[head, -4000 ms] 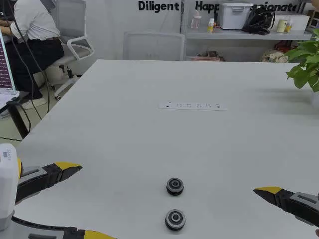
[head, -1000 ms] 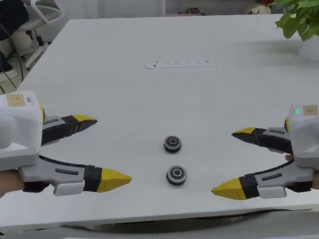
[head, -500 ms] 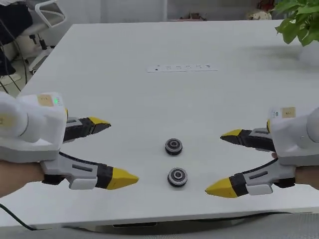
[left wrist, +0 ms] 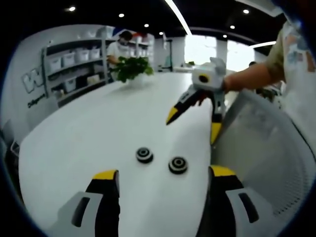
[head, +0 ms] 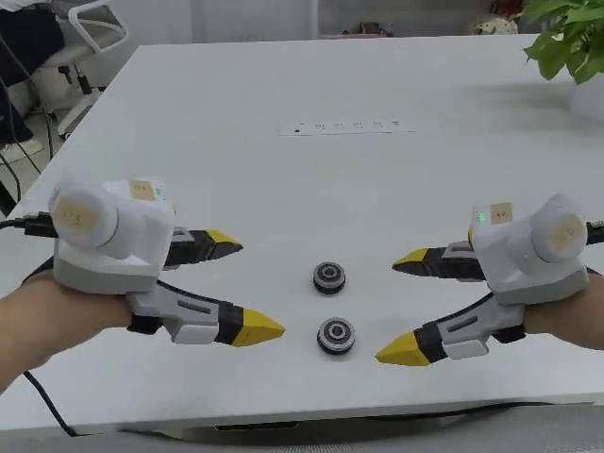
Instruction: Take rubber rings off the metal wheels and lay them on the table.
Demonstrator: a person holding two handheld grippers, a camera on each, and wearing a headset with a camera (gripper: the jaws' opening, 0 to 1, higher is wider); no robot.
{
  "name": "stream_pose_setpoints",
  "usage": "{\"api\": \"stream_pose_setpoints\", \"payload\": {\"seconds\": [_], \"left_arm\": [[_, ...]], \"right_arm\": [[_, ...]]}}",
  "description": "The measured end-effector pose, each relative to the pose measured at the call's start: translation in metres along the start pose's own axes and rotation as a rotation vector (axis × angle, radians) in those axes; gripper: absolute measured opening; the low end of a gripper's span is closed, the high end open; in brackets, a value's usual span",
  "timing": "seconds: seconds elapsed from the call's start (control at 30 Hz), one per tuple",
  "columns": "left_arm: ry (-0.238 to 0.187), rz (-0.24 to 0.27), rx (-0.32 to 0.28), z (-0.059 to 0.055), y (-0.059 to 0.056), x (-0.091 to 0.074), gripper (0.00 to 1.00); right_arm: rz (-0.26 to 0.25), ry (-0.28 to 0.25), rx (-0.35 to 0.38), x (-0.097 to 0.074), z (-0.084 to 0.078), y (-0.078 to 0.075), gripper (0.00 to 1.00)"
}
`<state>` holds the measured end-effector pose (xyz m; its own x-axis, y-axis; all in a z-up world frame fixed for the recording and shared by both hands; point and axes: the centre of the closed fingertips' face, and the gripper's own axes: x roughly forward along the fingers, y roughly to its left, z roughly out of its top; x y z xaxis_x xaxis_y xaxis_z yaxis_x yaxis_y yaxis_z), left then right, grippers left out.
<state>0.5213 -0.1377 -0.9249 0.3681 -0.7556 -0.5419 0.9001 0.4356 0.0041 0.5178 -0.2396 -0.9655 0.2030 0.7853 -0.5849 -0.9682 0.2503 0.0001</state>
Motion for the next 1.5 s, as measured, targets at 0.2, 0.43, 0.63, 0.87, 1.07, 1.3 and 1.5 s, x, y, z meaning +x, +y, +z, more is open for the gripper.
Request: {"api": "stream_pose_setpoints", "payload": {"seconds": [0.2,0.43,0.63,0.87,1.07,1.3,1.5], "left_arm": [[0.038,-0.040,0.041,-0.004,-0.006,0.016,0.67],[0.048,-0.079,0.048,-0.005,-0.009,0.032,0.61],[0.075,-0.114,0.058,-0.010,-0.013,0.043,0.53],[0.102,-0.162,0.067,-0.016,-0.019,0.058,0.48],[0.110,-0.189,0.083,-0.017,-0.025,0.070,0.37],[0.124,-0.220,0.074,-0.019,-0.033,0.083,0.34],[0.137,-0.226,0.086,-0.022,-0.036,0.092,0.28]], "right_arm": [[0.042,0.022,-0.025,0.009,-0.006,0.002,0.65],[0.073,0.034,-0.020,0.019,-0.010,0.000,0.56],[0.092,0.040,-0.024,0.027,-0.010,-0.002,0.51],[0.105,0.050,-0.021,0.034,-0.014,-0.003,0.49],[0.116,0.057,-0.016,0.037,-0.016,0.000,0.48],[0.125,0.066,-0.015,0.037,-0.021,0.002,0.48],[0.125,0.067,-0.007,0.037,-0.023,0.002,0.48]]}}
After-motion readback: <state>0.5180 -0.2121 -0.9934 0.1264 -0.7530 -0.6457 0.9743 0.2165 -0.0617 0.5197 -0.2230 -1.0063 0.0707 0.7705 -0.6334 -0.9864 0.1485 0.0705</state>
